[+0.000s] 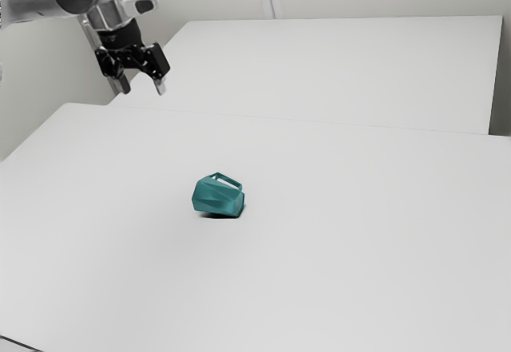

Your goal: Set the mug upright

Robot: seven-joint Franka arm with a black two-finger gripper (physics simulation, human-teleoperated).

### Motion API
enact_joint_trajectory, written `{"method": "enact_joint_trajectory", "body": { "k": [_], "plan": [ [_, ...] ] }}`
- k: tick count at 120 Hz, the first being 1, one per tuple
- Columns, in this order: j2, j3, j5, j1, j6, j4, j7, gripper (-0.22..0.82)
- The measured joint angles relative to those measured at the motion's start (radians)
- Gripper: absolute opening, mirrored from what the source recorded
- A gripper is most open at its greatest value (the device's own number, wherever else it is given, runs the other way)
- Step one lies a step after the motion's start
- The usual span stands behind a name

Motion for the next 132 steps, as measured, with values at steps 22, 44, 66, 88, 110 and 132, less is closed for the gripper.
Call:
{"method": "enact_joint_trajectory", "body": {
  "k": [22,44,66,88,110,132],
  "plan": [
    [0.074,0.005,-0.004,0.006,0.002,0.029,0.024,0.60],
    [0.152,0.013,-0.077,0.065,0.005,0.032,0.043,0.60],
    [0.201,0.048,-0.193,0.088,0.009,0.003,0.056,0.60],
    [0.239,0.065,-0.317,0.113,0.014,-0.059,0.067,0.60],
    [0.241,0.065,-0.402,0.118,0.050,-0.164,0.082,0.60],
    [0.269,0.074,-0.457,0.119,0.096,-0.208,0.115,0.60]
  ]
}}
